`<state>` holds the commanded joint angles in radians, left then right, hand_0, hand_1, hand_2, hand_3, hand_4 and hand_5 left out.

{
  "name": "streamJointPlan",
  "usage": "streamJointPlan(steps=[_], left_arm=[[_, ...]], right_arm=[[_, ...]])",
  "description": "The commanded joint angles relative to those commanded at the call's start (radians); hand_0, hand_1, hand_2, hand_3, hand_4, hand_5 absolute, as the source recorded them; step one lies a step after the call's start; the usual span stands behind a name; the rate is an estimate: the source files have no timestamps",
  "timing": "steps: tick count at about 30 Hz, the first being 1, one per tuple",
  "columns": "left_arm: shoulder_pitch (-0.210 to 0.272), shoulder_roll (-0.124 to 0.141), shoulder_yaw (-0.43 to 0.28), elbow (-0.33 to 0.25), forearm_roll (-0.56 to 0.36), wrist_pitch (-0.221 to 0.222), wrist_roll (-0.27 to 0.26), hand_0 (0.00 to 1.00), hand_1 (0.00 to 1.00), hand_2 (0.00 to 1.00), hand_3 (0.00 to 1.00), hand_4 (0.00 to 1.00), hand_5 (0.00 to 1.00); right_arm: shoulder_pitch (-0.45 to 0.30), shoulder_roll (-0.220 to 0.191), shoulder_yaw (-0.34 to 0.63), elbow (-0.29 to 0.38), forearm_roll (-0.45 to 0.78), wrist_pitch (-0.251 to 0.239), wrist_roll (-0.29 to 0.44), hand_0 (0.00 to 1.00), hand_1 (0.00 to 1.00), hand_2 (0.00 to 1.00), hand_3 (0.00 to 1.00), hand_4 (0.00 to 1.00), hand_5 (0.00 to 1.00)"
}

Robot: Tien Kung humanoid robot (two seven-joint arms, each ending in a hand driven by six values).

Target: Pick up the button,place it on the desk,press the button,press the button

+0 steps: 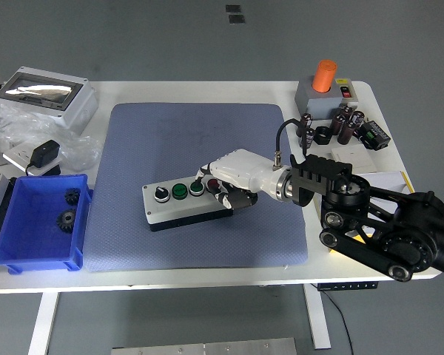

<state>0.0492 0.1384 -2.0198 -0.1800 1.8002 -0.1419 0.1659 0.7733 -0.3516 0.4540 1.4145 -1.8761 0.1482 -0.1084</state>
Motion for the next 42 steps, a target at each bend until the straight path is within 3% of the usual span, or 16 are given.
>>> streamJointPlan(steps=[9, 16, 22, 27, 30, 31, 36, 37, 42], left_arm=[[-0.001, 0.000, 0.002, 0.000, -0.003, 0.001, -0.003, 0.713, 0.694, 0.682, 0.806, 0.948, 0.844], [0.000, 0.000, 0.002, 0.000, -0.004, 0.002, -0.007, 0.713, 0.695, 0.682, 0.805, 0.950, 0.849], [0.002, 0.000, 0.004, 0.000, -0.006, 0.005, -0.011, 0.713, 0.695, 0.683, 0.805, 0.951, 0.852], [0.004, -0.003, 0.008, 0.000, -0.011, 0.006, -0.006, 0.714, 0.696, 0.683, 0.805, 0.951, 0.854], [0.005, -0.005, 0.011, 0.000, -0.014, 0.006, -0.004, 0.714, 0.696, 0.683, 0.805, 0.951, 0.854], [0.005, -0.006, 0.011, 0.000, -0.014, 0.006, -0.003, 0.714, 0.696, 0.683, 0.804, 0.951, 0.857], [0.005, -0.011, 0.015, 0.000, -0.016, 0.010, 0.000, 0.714, 0.696, 0.683, 0.804, 0.951, 0.857], [0.006, -0.012, 0.015, 0.000, -0.015, 0.011, 0.001, 0.714, 0.696, 0.683, 0.804, 0.950, 0.858], [0.008, -0.014, 0.014, 0.000, -0.009, 0.014, 0.002, 0.714, 0.696, 0.683, 0.804, 0.950, 0.858]], right_arm=[[0.001, 0.020, -0.025, -0.038, -0.018, 0.007, -0.017, 0.177, 0.177, 0.174, 0.726, 0.180, 0.002], [-0.005, 0.006, 0.005, -0.025, 0.006, -0.011, 0.003, 0.177, 0.173, 0.174, 0.726, 0.179, 0.002], [-0.039, -0.029, 0.122, 0.052, 0.141, -0.069, 0.080, 0.177, 0.171, 0.173, 0.724, 0.179, 0.002], [-0.111, -0.040, 0.221, 0.071, 0.248, -0.131, 0.113, 0.177, 0.171, 0.172, 0.714, 0.181, 0.002], [-0.168, -0.032, 0.261, 0.050, 0.196, -0.193, 0.116, 0.177, 0.171, 0.172, 0.714, 0.181, 0.002], [-0.190, -0.027, 0.276, 0.040, 0.175, -0.214, 0.119, 0.208, 0.198, 0.219, 0.715, 0.370, 0.053], [-0.290, -0.009, 0.354, 0.014, 0.147, -0.305, 0.156, 0.208, 0.198, 0.219, 0.715, 0.370, 0.053], [-0.309, -0.008, 0.369, 0.013, 0.151, -0.316, 0.164, 0.530, 0.657, 0.701, 0.856, 0.677, 0.119], [-0.418, -0.005, 0.456, 0.038, 0.200, -0.364, 0.219, 0.530, 0.657, 0.701, 0.856, 0.677, 0.119]])
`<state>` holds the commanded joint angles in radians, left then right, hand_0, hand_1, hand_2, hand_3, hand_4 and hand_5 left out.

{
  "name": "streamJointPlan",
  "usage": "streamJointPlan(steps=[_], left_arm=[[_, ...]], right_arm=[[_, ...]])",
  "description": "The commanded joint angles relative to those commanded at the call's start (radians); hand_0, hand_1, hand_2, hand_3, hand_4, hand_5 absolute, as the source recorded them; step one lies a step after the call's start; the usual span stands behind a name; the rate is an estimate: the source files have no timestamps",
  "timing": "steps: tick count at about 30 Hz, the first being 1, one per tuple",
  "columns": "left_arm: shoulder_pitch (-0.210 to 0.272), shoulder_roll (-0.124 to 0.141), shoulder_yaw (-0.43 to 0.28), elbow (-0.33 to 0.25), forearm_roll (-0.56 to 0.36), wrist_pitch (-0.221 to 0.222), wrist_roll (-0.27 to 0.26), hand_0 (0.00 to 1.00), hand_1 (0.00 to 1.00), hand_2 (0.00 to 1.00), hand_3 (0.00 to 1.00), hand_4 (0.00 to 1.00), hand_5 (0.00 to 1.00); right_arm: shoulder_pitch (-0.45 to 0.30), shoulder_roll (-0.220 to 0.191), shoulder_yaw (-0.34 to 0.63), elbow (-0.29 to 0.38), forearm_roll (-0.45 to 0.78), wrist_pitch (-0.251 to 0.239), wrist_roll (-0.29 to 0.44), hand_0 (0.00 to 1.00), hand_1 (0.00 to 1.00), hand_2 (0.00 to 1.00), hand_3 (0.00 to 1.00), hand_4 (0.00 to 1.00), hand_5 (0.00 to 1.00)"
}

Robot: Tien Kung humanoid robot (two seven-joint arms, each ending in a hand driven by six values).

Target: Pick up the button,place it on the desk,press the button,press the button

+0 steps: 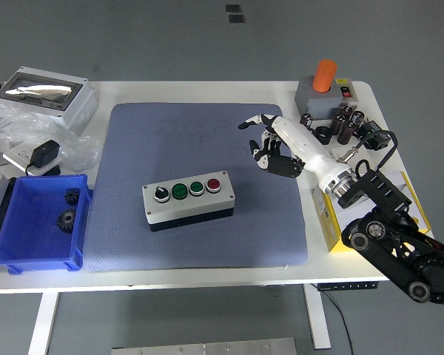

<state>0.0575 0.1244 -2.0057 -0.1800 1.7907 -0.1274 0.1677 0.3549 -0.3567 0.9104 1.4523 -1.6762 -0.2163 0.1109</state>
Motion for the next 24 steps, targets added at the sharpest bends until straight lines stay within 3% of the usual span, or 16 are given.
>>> streamJointPlan(steps=[1, 6, 7, 11, 12, 13, 18, 19, 24], left_arm=[[0.001, 0.000, 0.000, 0.000, 0.000, 0.001, 0.000, 0.714, 0.696, 0.683, 0.803, 0.949, 0.857], [0.008, -0.005, 0.001, 0.000, 0.002, 0.002, 0.004, 0.714, 0.696, 0.683, 0.803, 0.949, 0.857], [0.009, -0.006, 0.002, 0.000, 0.002, 0.002, 0.006, 0.714, 0.695, 0.682, 0.803, 0.944, 0.856], [0.008, -0.006, -0.001, 0.000, 0.011, 0.005, 0.011, 0.714, 0.695, 0.682, 0.803, 0.944, 0.856], [0.006, -0.004, 0.001, 0.000, 0.011, 0.008, 0.013, 0.714, 0.695, 0.682, 0.803, 0.944, 0.856], [0.004, -0.003, 0.005, 0.000, 0.010, 0.011, 0.016, 0.712, 0.695, 0.682, 0.803, 0.942, 0.852], [-0.001, 0.008, 0.019, 0.000, 0.001, 0.027, 0.026, 0.712, 0.695, 0.682, 0.803, 0.942, 0.852], [-0.001, 0.011, 0.021, 0.000, -0.001, 0.028, 0.029, 0.711, 0.695, 0.681, 0.803, 0.939, 0.851], [0.002, 0.015, 0.020, 0.000, -0.002, 0.032, 0.040, 0.711, 0.695, 0.681, 0.803, 0.939, 0.851]], right_arm=[[-0.021, 0.002, 0.017, 0.007, 0.015, -0.013, 0.016, 0.795, 0.850, 0.946, 0.980, 0.749, 0.142], [-0.138, 0.029, 0.083, 0.025, 0.090, -0.070, 0.092, 0.795, 0.850, 0.946, 0.980, 0.749, 0.142], [-0.157, 0.035, 0.087, 0.025, 0.100, -0.074, 0.101, 0.862, 0.915, 0.998, 0.998, 0.869, 0.240], [-0.201, 0.055, 0.079, 0.018, 0.156, -0.074, 0.134, 0.862, 0.915, 0.998, 0.998, 0.869, 0.240], [-0.203, 0.062, 0.076, 0.014, 0.181, -0.062, 0.145, 0.862, 0.915, 0.998, 0.998, 0.869, 0.240], [-0.205, 0.070, 0.075, 0.008, 0.206, -0.048, 0.156, 0.860, 0.910, 0.998, 0.998, 0.870, 0.310], [-0.223, 0.098, 0.092, -0.014, 0.350, 0.021, 0.212, 0.860, 0.910, 0.998, 0.998, 0.870, 0.310], [-0.226, 0.100, 0.098, -0.018, 0.381, 0.034, 0.224, 0.841, 0.877, 0.921, 0.912, 0.822, 0.398], [-0.228, 0.099, 0.122, -0.020, 0.497, 0.066, 0.255, 0.841, 0.877, 0.921, 0.912, 0.822, 0.398]])
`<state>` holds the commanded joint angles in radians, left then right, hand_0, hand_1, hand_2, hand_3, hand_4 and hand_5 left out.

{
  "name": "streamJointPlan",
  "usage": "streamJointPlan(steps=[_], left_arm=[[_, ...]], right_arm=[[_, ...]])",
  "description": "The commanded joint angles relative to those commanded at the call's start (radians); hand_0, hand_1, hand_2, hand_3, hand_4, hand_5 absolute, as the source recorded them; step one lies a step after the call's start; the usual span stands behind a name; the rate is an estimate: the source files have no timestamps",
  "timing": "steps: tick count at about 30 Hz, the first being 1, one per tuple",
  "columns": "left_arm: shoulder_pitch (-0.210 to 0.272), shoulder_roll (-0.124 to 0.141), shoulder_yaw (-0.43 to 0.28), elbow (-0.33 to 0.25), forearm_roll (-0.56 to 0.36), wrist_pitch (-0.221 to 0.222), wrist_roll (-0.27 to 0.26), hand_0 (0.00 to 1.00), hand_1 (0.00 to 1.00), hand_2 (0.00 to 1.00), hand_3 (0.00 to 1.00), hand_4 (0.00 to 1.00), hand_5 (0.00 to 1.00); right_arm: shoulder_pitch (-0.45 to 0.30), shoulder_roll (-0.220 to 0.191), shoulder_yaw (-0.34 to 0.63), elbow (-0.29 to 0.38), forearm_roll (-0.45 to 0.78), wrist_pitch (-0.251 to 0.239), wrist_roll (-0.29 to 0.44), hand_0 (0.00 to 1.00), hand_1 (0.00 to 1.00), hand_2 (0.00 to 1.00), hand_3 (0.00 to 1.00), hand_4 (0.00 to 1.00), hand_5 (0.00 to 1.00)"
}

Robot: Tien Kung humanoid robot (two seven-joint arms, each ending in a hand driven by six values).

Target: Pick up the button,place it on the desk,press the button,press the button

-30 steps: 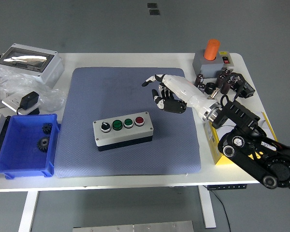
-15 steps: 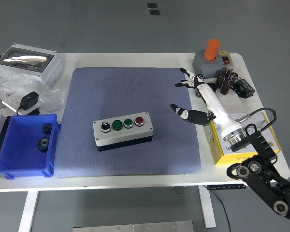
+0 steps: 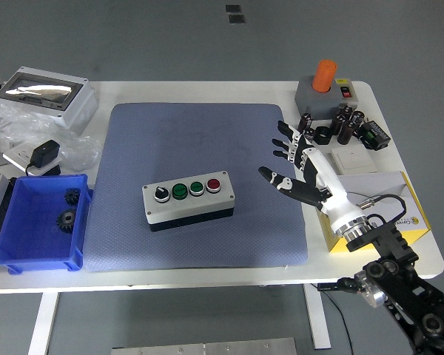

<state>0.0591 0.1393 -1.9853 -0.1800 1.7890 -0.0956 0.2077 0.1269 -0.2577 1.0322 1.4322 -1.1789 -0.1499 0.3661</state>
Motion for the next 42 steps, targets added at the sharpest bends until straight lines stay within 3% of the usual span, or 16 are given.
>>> streamJointPlan(steps=[1, 6, 7, 17, 32, 42], left_arm=[[0.000, 0.000, -0.001, 0.000, 0.001, 0.000, 0.002, 0.708, 0.692, 0.680, 0.801, 0.913, 0.841], [0.000, -0.005, 0.000, 0.000, 0.001, 0.001, 0.001, 0.708, 0.692, 0.680, 0.801, 0.913, 0.841], [-0.001, -0.007, 0.000, 0.000, 0.002, 0.002, 0.001, 0.707, 0.690, 0.678, 0.801, 0.906, 0.842], [-0.008, -0.009, 0.002, 0.000, 0.001, 0.004, 0.005, 0.707, 0.689, 0.678, 0.801, 0.908, 0.842], [-0.028, -0.004, 0.039, 0.000, -0.018, 0.011, -0.021, 0.700, 0.684, 0.672, 0.798, 0.853, 0.811], [-0.023, -0.011, 0.052, 0.000, -0.029, 0.018, -0.007, 0.700, 0.683, 0.672, 0.797, 0.821, 0.783]], right_arm=[[-0.001, 0.000, 0.006, 0.001, 0.021, 0.003, 0.004, 0.824, 0.831, 0.854, 0.851, 0.774, 0.449], [-0.015, 0.004, 0.036, 0.007, 0.060, 0.008, 0.013, 0.824, 0.831, 0.854, 0.851, 0.774, 0.449], [-0.018, 0.004, 0.042, 0.010, 0.060, 0.007, 0.014, 0.821, 0.810, 0.829, 0.828, 0.817, 0.481], [-0.023, 0.000, 0.087, 0.024, 0.048, 0.005, 0.014, 0.822, 0.808, 0.827, 0.821, 0.819, 0.493], [-0.052, -0.015, 0.247, 0.061, -0.002, -0.009, 0.004, 0.825, 0.807, 0.826, 0.814, 0.819, 0.471], [-0.067, -0.012, 0.290, 0.079, -0.086, -0.051, -0.020, 0.825, 0.807, 0.827, 0.815, 0.806, 0.493]])
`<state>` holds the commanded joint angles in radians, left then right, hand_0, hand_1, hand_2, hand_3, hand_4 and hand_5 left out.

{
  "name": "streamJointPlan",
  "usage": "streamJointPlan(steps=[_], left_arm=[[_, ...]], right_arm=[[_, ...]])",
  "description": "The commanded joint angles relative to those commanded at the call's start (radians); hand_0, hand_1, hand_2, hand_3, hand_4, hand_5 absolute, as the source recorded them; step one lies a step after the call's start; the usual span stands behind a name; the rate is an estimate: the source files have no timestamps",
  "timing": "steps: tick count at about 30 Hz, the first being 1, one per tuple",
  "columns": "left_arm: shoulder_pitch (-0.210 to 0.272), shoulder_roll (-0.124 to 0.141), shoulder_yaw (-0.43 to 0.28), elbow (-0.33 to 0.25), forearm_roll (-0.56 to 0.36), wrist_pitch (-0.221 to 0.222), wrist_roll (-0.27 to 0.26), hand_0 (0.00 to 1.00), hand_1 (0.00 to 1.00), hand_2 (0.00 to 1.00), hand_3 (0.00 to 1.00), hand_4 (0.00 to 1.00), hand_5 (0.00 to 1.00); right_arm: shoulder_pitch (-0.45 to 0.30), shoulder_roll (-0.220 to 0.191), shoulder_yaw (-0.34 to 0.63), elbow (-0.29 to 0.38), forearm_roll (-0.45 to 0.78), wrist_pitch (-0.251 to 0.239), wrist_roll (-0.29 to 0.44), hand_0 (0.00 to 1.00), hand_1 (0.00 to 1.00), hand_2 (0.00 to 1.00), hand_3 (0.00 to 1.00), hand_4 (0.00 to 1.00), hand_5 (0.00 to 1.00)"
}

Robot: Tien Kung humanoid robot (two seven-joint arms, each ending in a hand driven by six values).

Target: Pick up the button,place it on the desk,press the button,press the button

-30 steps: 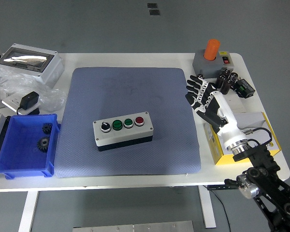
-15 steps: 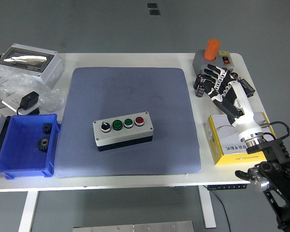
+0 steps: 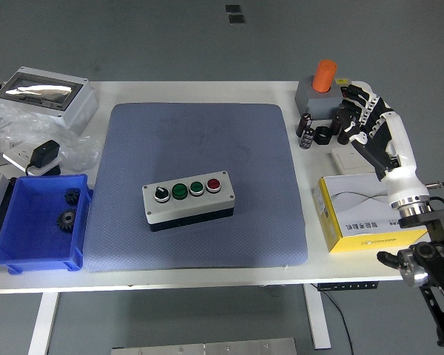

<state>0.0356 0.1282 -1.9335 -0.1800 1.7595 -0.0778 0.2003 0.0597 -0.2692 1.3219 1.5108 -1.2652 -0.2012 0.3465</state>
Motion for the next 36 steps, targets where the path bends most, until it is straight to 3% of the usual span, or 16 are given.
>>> streamJointPlan(steps=[12, 13, 24, 31, 36], left_arm=[[0.003, -0.001, 0.003, 0.000, -0.004, 0.016, 0.010, 0.696, 0.680, 0.670, 0.792, 0.772, 0.720], [0.004, -0.001, 0.004, 0.000, -0.005, 0.017, 0.011, 0.696, 0.676, 0.670, 0.790, 0.771, 0.712], [0.005, -0.006, -0.006, 0.000, 0.006, 0.025, 0.039, 0.694, 0.675, 0.666, 0.789, 0.764, 0.696], [0.004, -0.012, -0.002, 0.000, 0.002, 0.019, 0.063, 0.690, 0.673, 0.665, 0.785, 0.743, 0.684], [-0.008, -0.008, -0.007, 0.000, 0.015, 0.016, 0.065, 0.690, 0.673, 0.665, 0.785, 0.743, 0.684]], right_arm=[[0.014, -0.012, -0.045, 0.018, -0.253, -0.080, -0.099, 0.823, 0.808, 0.831, 0.817, 0.793, 0.451], [0.020, -0.012, -0.059, 0.017, -0.276, -0.085, -0.107, 0.849, 0.830, 0.873, 0.882, 0.857, 0.356], [0.074, -0.016, -0.180, -0.007, -0.512, -0.152, -0.202, 0.882, 0.865, 0.908, 0.937, 0.905, 0.314], [0.089, -0.026, -0.188, -0.047, -0.741, -0.138, -0.346, 0.900, 0.898, 0.951, 0.992, 0.895, 0.291], [0.086, -0.034, -0.171, -0.047, -0.830, -0.173, -0.346, 0.900, 0.898, 0.951, 0.992, 0.895, 0.291]])
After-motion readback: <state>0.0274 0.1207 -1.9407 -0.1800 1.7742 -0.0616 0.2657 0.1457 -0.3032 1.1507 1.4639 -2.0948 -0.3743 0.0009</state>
